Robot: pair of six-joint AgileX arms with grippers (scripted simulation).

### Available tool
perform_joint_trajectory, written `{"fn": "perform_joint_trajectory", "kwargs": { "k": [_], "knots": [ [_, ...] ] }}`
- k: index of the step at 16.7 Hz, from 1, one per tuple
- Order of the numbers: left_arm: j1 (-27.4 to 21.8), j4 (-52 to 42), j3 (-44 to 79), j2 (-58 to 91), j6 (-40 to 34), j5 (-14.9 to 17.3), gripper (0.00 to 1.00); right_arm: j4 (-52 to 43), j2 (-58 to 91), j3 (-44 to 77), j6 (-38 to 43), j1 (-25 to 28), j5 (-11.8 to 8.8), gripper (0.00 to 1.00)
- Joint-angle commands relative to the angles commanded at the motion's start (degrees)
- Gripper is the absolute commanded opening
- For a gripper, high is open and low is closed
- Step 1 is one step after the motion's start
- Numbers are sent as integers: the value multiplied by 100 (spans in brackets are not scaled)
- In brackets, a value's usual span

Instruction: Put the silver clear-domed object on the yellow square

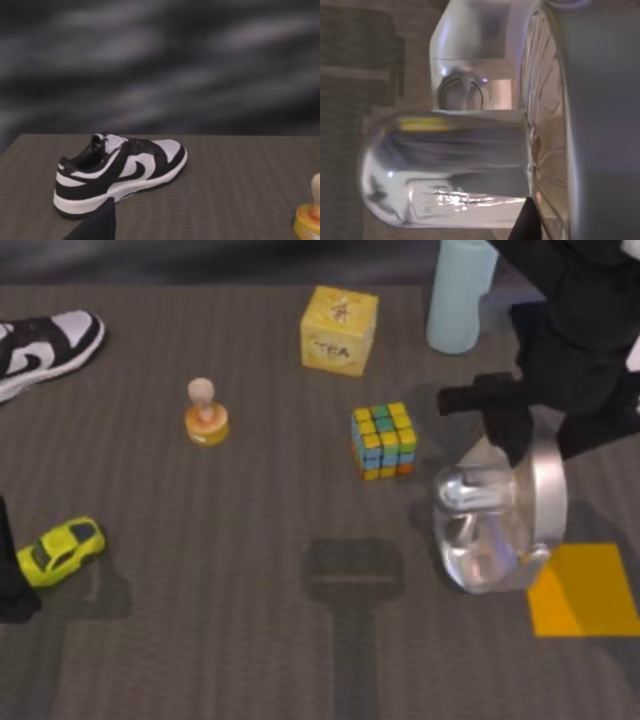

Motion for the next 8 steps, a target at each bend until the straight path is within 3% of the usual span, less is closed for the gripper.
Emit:
{"fn": "perform_joint_trajectory", "kwargs": {
  "k": [8],
  "knots": [
    [0,0,0,0,0,0,100,21,-832,-913,5549,-688,-143,0]
  ]
}}
